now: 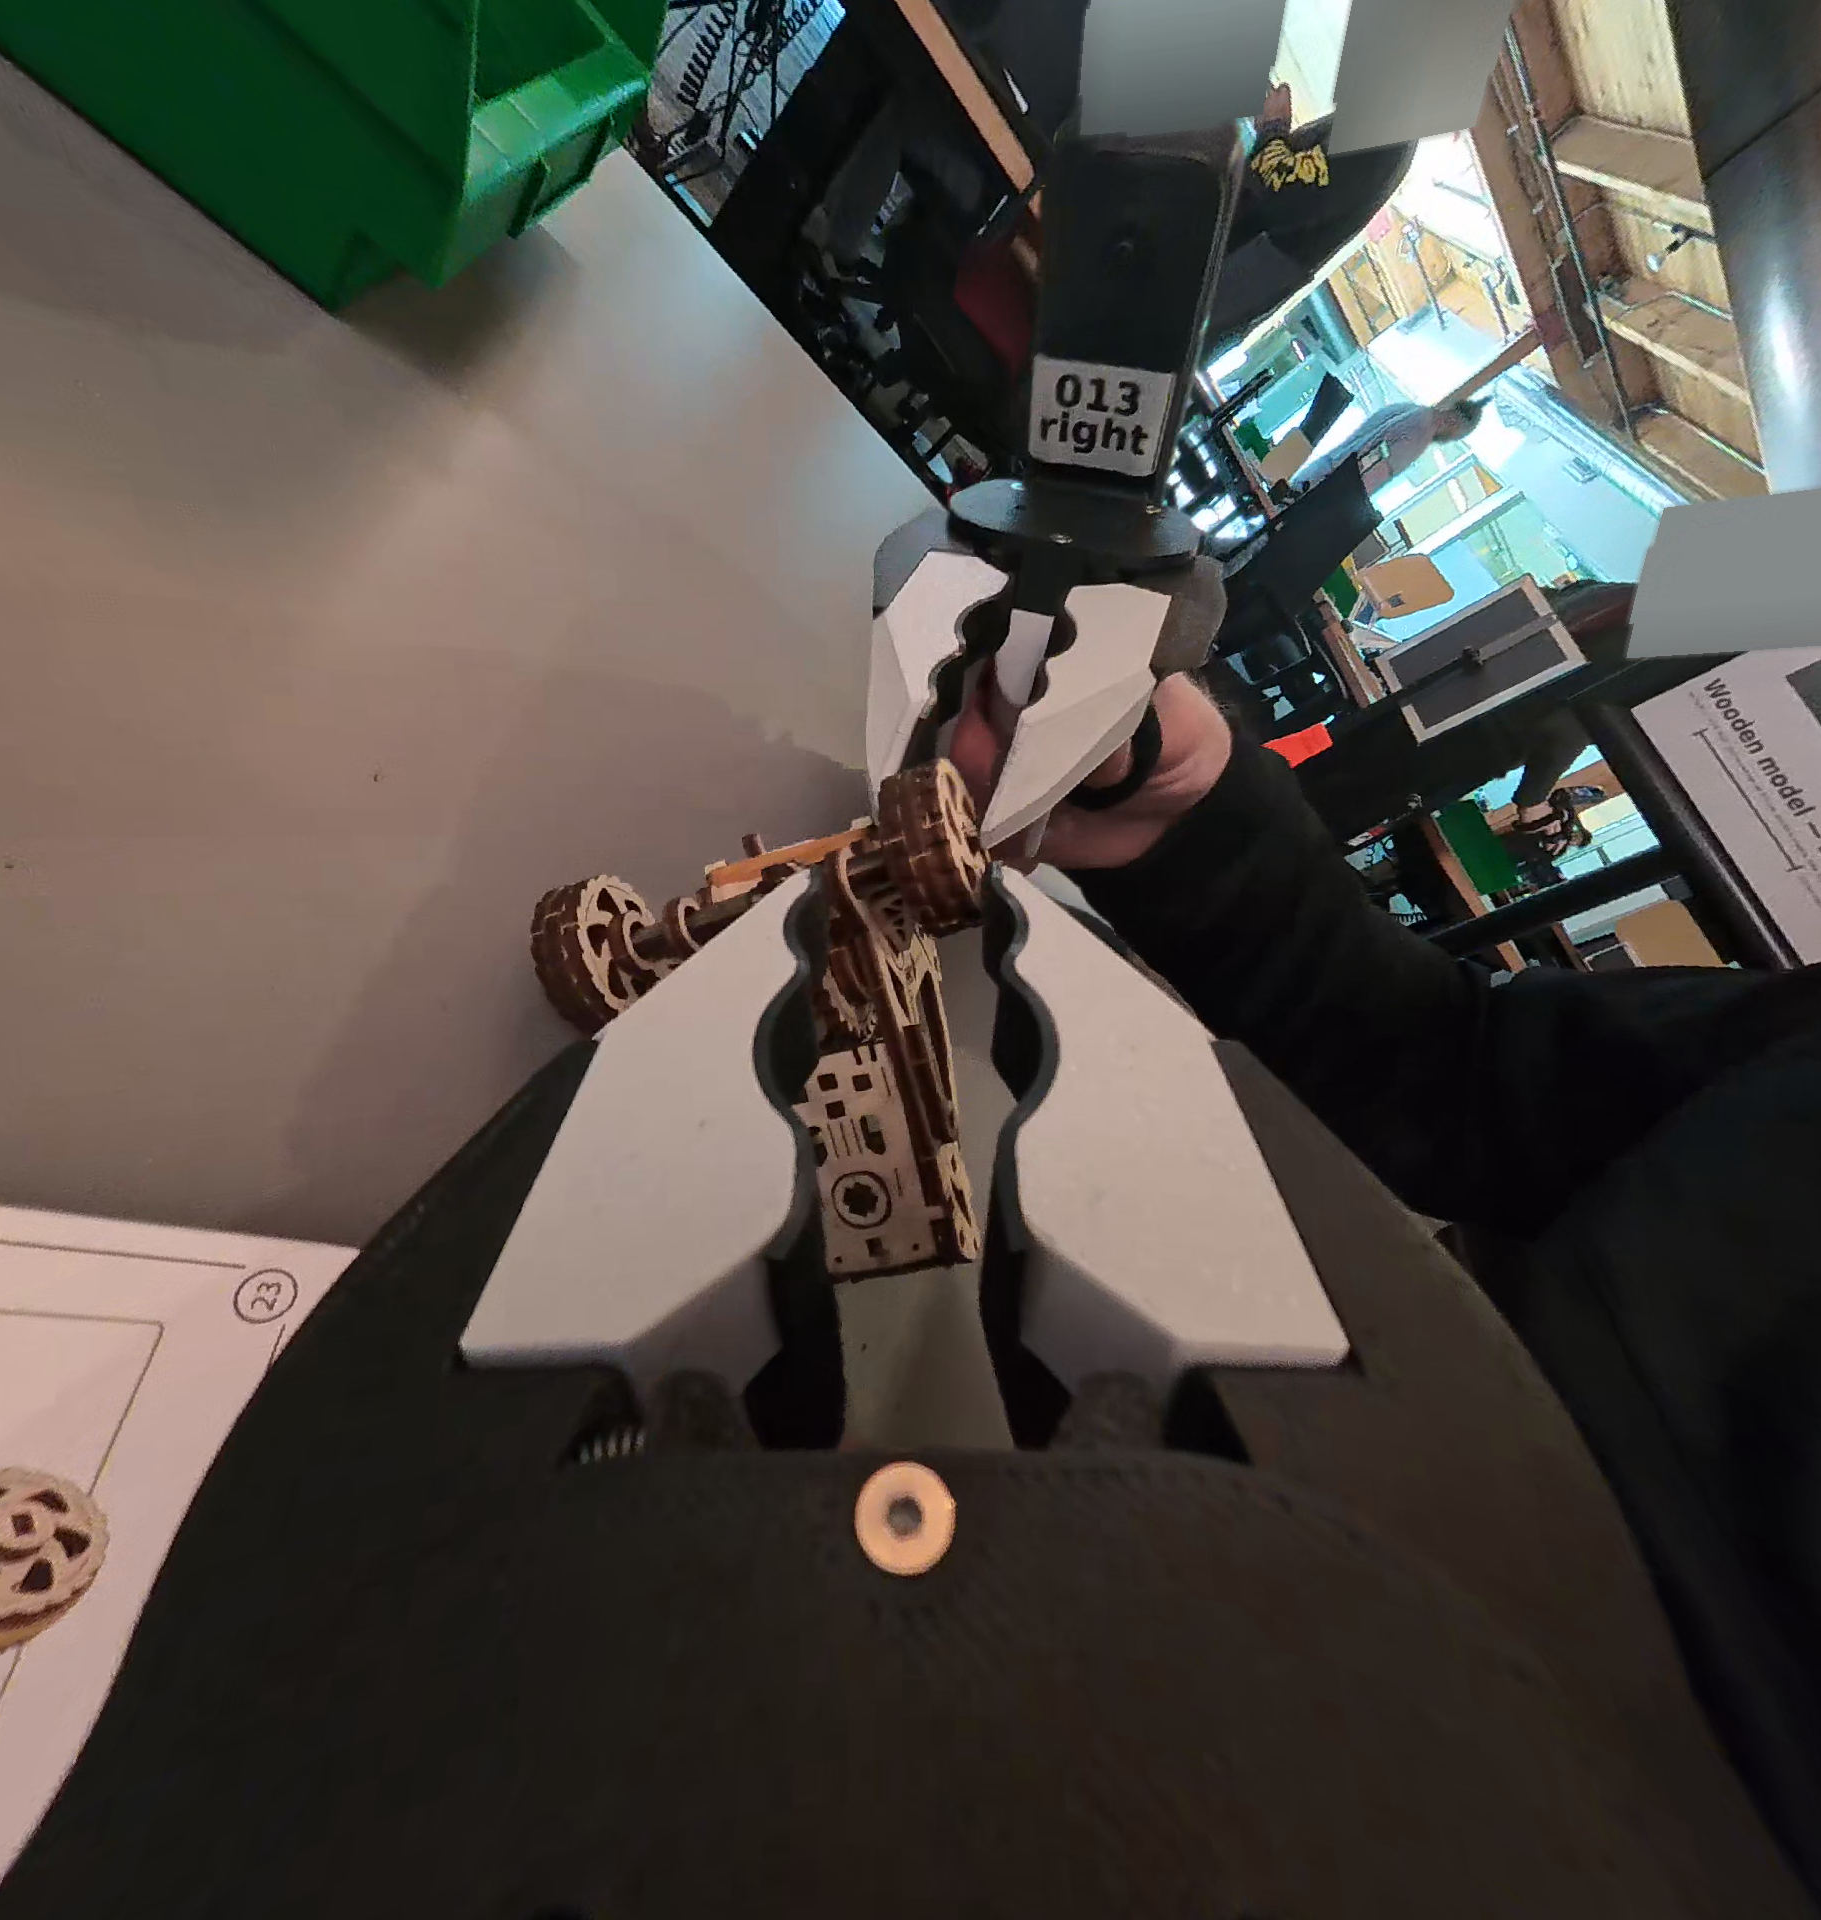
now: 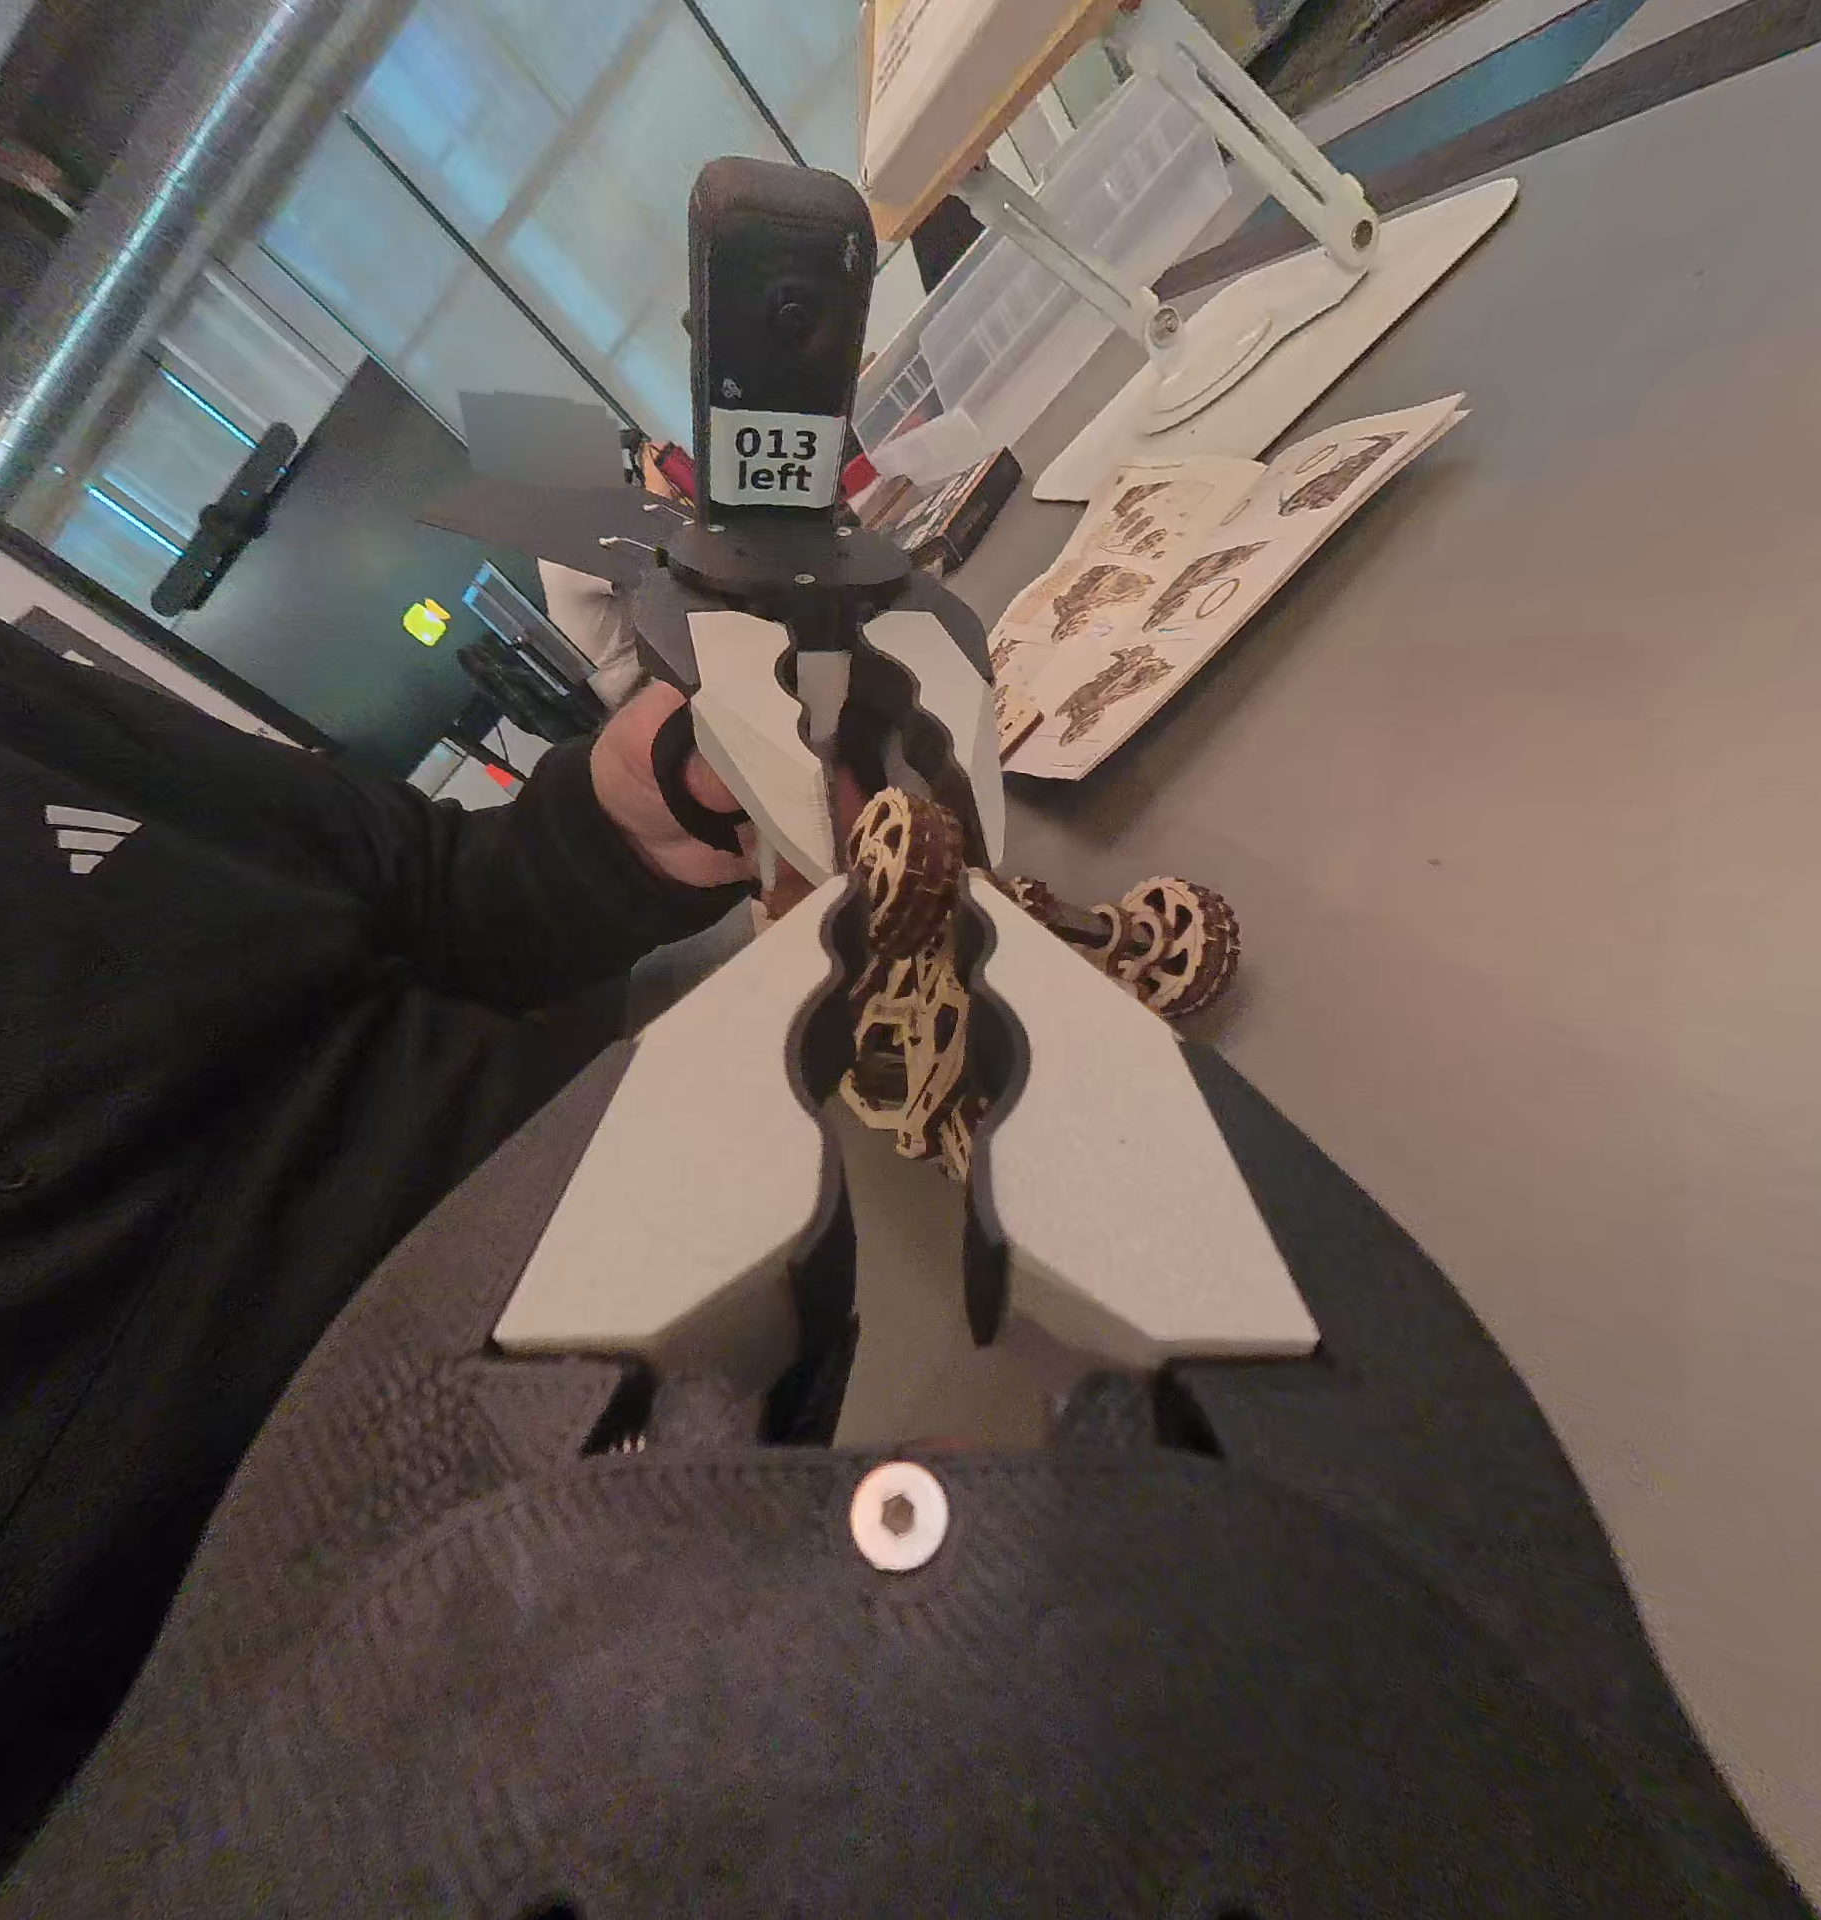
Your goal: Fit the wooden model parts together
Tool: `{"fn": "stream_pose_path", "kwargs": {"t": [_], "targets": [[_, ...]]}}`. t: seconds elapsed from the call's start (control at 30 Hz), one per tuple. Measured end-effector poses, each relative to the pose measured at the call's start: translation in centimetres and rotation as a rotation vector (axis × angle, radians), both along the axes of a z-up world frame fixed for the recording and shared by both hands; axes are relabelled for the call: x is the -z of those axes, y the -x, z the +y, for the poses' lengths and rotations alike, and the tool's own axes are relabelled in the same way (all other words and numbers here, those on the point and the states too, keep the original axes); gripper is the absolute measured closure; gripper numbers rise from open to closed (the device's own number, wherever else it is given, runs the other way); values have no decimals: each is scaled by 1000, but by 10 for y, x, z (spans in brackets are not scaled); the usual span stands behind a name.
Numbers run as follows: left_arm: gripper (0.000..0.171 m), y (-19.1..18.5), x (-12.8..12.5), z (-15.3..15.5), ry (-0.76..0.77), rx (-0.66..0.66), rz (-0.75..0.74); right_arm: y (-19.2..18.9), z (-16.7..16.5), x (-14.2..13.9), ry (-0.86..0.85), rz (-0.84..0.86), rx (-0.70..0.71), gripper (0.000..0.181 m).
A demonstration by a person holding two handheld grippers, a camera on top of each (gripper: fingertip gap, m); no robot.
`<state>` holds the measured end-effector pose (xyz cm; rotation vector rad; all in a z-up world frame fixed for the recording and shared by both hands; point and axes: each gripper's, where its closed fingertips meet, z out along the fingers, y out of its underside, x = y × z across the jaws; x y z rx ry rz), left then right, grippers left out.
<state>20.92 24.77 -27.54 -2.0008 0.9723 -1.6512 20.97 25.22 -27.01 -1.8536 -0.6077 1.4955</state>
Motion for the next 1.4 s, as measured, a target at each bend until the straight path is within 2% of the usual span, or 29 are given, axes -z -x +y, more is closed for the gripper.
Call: {"fn": "stream_pose_path", "kwargs": {"t": [0.53, 0.63, 0.7, 0.83, 0.87, 1.0, 1.13, 1.2, 1.3, 1.4], "targets": [[147, 0, 0, 6, -5, -8, -18, 0, 7, 0, 34, 20, 29, 170], [145, 1, 0, 10, 35, -4, -39, -1, 10, -1, 46, 39, 49, 168], [141, 4, 2, 14, 46, -14, -39, -4, 13, -4, 55, 86, 66, 159], [133, 10, 4, 19, 12, -45, -4, -10, 14, -6, 21, 51, 93, 157], [129, 11, 5, 23, 3, -69, 11, -10, 14, -5, 20, 36, 96, 157], [132, 16, 4, 37, 9, -98, 22, -10, 15, -2, 18, -15, 99, 163], [127, 21, 7, 50, 98, -90, 17, -18, 19, -7, 4, 19, 143, 163], [131, 24, 5, 57, 91, -84, 7, -21, 18, -9, -7, 30, 157, 161], [122, 30, -5, 67, 93, -108, -23, -27, 19, -6, -13, 29, 196, 153], [119, 38, -15, 70, 57, -127, -36, -35, 17, -8, -22, 56, 221, 152]]}}
